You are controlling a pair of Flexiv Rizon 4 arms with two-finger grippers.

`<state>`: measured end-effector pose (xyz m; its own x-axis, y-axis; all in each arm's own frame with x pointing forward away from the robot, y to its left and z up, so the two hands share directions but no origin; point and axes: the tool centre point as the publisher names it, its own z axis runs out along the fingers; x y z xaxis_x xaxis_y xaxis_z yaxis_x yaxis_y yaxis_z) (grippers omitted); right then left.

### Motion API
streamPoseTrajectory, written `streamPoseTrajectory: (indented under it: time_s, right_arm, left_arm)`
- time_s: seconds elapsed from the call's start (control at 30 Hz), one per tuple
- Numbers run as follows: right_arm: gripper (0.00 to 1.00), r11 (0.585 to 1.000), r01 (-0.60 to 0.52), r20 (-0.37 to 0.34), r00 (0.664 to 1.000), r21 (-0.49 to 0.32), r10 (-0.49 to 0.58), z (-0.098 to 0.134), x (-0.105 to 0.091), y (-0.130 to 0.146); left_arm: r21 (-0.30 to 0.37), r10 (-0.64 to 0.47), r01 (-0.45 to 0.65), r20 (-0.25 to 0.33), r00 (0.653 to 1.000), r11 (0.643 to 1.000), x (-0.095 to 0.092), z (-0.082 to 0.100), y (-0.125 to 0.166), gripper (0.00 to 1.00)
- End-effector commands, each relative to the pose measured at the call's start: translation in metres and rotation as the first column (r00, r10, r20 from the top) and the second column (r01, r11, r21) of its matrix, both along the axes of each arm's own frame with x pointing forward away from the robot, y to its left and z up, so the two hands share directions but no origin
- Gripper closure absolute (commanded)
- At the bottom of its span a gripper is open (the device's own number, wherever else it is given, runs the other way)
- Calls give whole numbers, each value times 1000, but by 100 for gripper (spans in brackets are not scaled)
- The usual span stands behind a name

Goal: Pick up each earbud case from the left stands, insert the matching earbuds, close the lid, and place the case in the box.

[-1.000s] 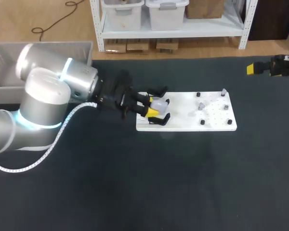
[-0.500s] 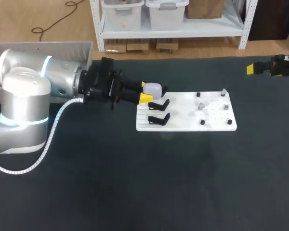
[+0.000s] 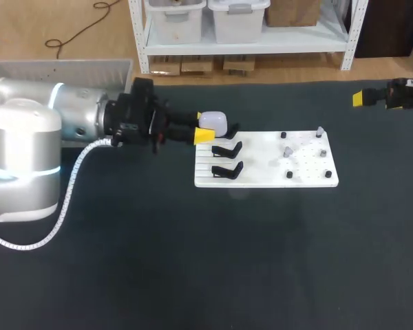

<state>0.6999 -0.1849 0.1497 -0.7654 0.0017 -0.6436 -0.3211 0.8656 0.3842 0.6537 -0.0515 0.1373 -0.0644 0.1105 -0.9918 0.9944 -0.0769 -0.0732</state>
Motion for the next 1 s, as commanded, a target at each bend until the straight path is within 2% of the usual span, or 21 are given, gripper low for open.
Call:
streamPoseTrajectory:
  time_s: [0.03,0.67,0.83,1.0]
  right_arm:
    - [0,1000,-1,0,1000,-1,1,0,0,0]
    - [0,1000,-1,0,1000,-1,1,0,0,0]
    - [0,999,-35,-23,999,-16,35,-5,-9,13]
    - [0,997,-68,-26,997,-26,67,-3,-27,28]
  left_arm:
    - [-1,-2,2,0,1000,1000,1,0,0,100]
    - [-7,-7,7,-1,1000,1000,-1,-1,-2,100]
    - [-34,-37,36,-7,999,999,-3,-5,-14,100]
    - [-39,-70,70,-13,997,997,-3,-9,-22,100]
